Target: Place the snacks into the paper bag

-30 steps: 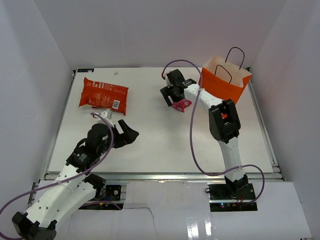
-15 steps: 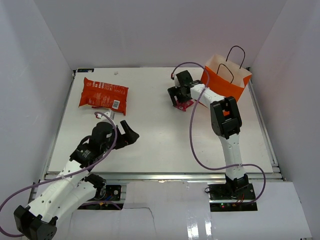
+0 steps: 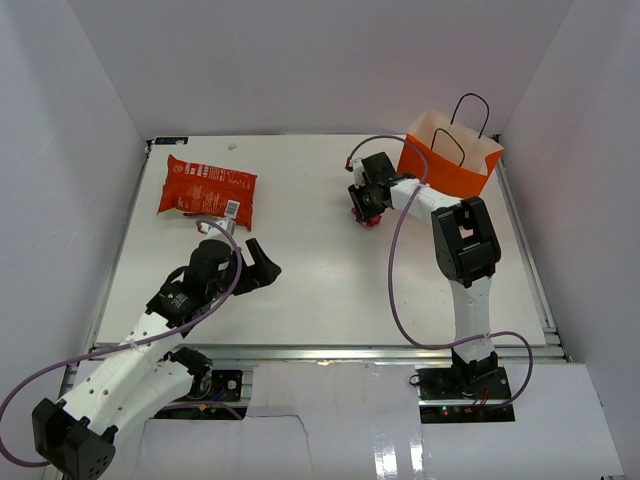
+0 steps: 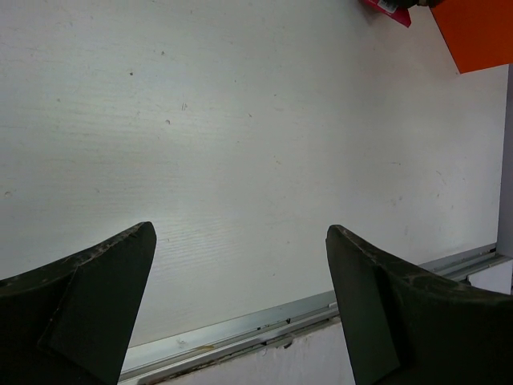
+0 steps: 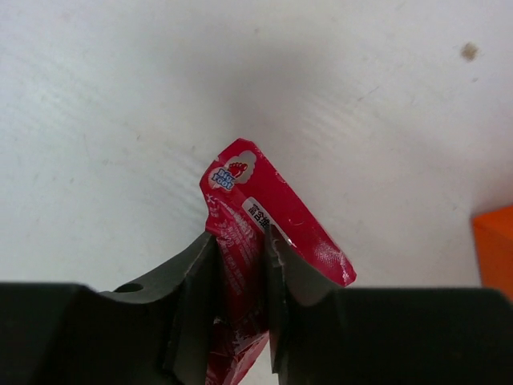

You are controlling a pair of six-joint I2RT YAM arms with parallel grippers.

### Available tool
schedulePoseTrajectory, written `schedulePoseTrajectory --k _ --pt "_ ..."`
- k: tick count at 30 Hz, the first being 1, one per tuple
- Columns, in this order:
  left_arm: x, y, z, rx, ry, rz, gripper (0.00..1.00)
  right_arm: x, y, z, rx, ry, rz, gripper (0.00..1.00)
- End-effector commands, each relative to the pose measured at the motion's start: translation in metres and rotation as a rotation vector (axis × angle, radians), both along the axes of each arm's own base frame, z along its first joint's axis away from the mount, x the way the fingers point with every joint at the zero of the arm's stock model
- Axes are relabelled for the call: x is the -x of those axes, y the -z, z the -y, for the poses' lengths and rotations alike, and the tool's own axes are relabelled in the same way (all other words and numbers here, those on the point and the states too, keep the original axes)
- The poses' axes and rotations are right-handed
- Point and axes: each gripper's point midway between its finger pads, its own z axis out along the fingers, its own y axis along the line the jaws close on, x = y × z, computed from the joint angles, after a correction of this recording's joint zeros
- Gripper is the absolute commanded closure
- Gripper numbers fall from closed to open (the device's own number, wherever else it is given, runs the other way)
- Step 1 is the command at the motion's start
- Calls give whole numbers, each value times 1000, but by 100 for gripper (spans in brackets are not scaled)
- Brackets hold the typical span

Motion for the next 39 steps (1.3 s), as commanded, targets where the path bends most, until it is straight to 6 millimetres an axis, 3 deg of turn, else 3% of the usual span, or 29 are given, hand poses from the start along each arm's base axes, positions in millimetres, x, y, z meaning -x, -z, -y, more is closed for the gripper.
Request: schedulePoseTrajectory --k 1,3,6,10,11,12,14,16,17,18,19,20,22,23,24,26,29,32,39 --pt "-10 -24 5 24 16 73 2 41 0 -5 -15 -123 -87 71" --pt "-11 -26 5 23 15 80 2 48 -23 -19 -74 -272 -48 75" --pt "-14 -30 5 21 12 95 2 65 -78 -38 -182 -508 52 76" --pt "-17 -36 4 16 8 117 2 89 -174 -51 -281 -767 251 76" --pt "-17 -37 4 17 7 121 2 94 -192 -53 -304 -802 288 76" --pt "-17 -38 4 16 7 124 2 93 -229 -49 -310 -821 380 76" --pt "-18 -40 3 16 2 134 2 93 -272 -43 -331 -825 481 76" --pt "-18 -41 2 16 2 137 2 82 -338 -23 -343 -762 629 76" --pt "-17 -42 1 18 -1 143 2 78 -360 -14 -354 -732 671 76" --pt "-17 -42 1 19 -3 145 2 66 -383 12 -347 -658 724 76" --pt "-17 -44 0 20 -5 151 2 62 -417 25 -377 -594 784 76" --pt "-17 -43 -1 19 -8 153 2 50 -432 57 -372 -508 819 76" --pt "-16 -43 -1 21 -10 158 2 41 -457 87 -415 -383 856 76" --pt "-16 -44 -1 21 -9 161 2 35 -461 101 -418 -329 862 76" --pt "-16 -43 -1 21 -7 161 2 26 -461 133 -402 -250 866 76" --pt "-15 -42 -1 21 -5 163 2 15 -451 166 -427 -138 826 76" --pt "-16 -42 0 20 1 165 2 5 -421 192 -510 -42 706 76" --pt "-15 -42 0 21 7 166 2 -2 -381 204 -553 15 597 75" --pt "-16 -43 -1 51 -35 147 2 -8 -325 211 -543 65 481 68"
